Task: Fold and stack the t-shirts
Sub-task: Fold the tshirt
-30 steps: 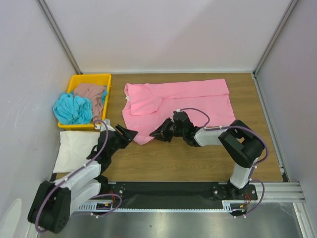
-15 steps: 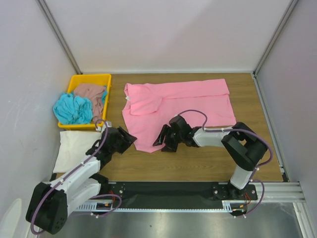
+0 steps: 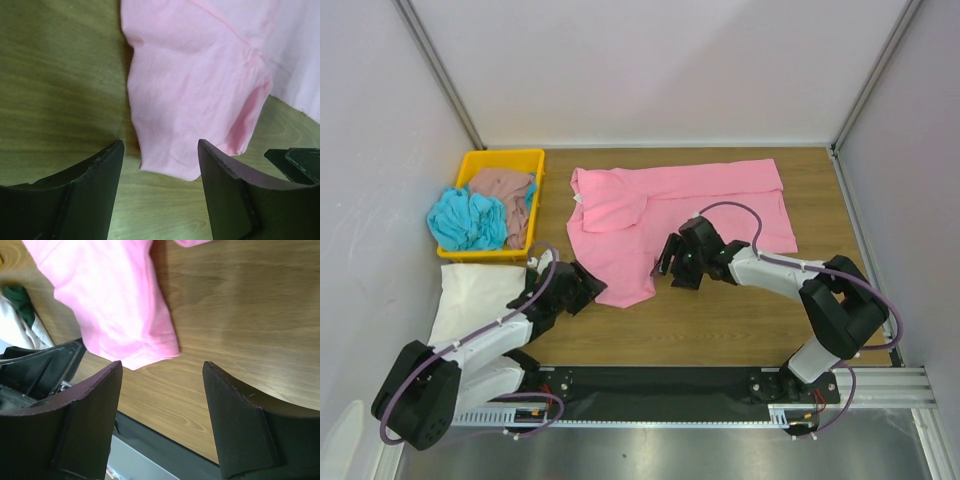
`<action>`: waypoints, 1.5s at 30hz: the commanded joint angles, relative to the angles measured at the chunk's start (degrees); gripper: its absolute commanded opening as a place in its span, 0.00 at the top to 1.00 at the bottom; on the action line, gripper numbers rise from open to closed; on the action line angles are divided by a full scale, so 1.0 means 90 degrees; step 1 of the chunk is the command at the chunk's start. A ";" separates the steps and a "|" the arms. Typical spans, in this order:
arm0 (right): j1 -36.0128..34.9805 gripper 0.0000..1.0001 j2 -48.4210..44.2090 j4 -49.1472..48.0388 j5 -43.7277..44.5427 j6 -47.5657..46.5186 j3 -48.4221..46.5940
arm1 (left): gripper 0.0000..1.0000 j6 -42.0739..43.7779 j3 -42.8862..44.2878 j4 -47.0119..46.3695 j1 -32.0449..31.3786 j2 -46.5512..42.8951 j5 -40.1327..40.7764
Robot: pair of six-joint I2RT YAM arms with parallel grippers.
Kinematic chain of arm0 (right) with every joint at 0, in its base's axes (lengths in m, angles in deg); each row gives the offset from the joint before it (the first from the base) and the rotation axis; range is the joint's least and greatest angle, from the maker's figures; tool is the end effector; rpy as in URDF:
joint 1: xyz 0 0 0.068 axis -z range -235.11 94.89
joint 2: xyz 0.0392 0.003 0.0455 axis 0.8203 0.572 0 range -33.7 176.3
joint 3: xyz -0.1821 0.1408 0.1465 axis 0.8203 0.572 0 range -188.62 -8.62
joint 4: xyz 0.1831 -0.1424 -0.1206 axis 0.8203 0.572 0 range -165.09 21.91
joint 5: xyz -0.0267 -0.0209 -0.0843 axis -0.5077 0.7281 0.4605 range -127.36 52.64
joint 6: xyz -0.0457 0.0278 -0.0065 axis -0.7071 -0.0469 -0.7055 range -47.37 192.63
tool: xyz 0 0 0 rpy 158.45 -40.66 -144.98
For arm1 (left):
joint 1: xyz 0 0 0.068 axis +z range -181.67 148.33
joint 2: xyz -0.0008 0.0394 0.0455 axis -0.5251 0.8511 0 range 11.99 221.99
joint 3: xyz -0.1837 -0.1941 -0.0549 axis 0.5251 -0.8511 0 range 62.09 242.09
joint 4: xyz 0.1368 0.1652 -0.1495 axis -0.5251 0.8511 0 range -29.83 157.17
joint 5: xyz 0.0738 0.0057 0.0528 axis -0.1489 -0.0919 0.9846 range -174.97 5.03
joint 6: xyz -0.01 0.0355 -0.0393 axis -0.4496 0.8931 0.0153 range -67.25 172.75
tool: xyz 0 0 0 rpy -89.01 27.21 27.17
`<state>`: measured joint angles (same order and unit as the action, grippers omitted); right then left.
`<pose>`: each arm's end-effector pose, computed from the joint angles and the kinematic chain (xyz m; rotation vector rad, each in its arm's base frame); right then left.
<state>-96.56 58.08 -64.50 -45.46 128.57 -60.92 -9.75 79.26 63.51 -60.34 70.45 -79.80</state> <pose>0.2407 0.2192 0.1842 0.2673 2.6442 0.8489 0.1625 -0.0851 0.1450 -0.7562 2.3280 -0.6535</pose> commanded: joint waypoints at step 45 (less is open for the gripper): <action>0.0407 0.31 -0.0531 -0.0326 0.0051 -0.1234 0.0303 | 0.38 0.0567 -0.0481 -0.0341 -0.0213 -0.0557 -0.0262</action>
<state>-92.08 53.82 -63.96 -44.06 122.82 -55.89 -7.15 77.18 63.94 -61.96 67.17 -81.90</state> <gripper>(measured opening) 0.693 0.614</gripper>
